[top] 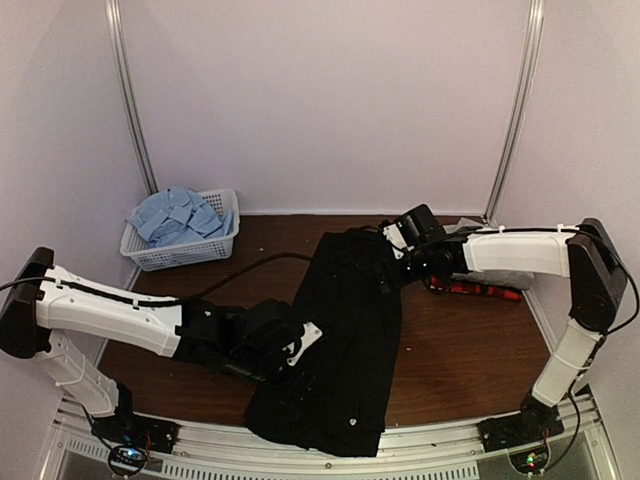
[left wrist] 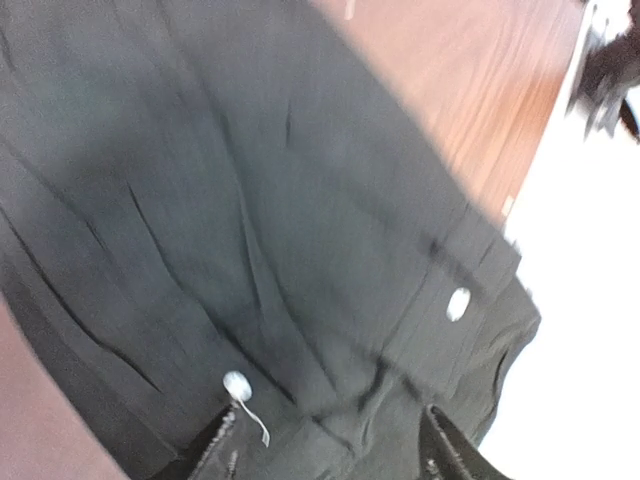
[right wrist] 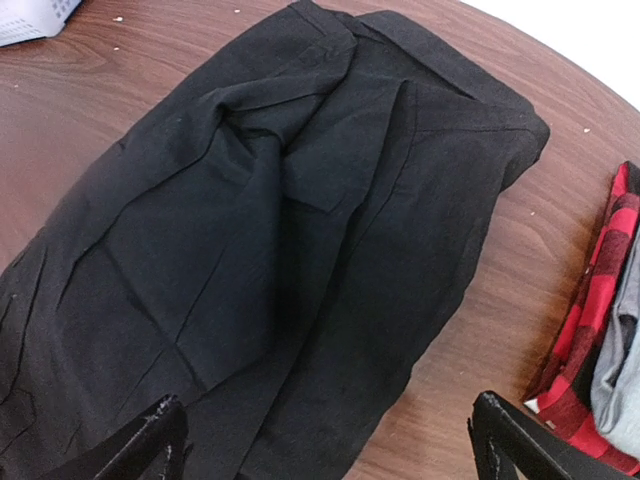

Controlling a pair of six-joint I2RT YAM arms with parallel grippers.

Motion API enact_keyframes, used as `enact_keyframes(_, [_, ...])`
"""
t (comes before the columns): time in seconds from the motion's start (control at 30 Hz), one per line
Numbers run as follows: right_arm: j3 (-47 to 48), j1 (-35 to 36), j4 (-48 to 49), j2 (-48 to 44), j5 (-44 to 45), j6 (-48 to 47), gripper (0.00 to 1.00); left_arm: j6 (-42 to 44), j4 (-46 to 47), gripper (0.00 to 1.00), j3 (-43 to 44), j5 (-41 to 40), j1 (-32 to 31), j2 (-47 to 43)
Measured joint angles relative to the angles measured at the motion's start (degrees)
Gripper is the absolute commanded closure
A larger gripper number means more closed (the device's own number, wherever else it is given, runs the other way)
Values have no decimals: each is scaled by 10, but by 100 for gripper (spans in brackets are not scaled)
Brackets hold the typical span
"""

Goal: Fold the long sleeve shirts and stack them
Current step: Rotate the rectangle-folded shirt at the center of the board, then adjust the rectangle-folded shirt at the center of the board.

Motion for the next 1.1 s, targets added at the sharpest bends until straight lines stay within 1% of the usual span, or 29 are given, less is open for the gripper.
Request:
enact_keyframes(0.1, [-25,5,18,-16,-10,14,3,11,12,32,29,-39,0,-20])
enact_keyframes(0.2, [-33,6,36,-10,-21,28,4,14,26,24,38,-75,3,-37])
enact_keyframes(0.37, [-25,6,79,27,-34,45,2,10,33,15,35,-121,23,-65])
enact_keyframes(0.63, [36,6,102,127,-45,65,0,-2,59,11,25,-163,76,-83])
enact_keyframes(0.77, [70,3,102,162,-49,79,0,-2,61,10,25,-184,79,-83])
enact_keyframes(1.1, [102,-28,99,209,-69,92,0,-2,54,8,25,-216,89,-83])
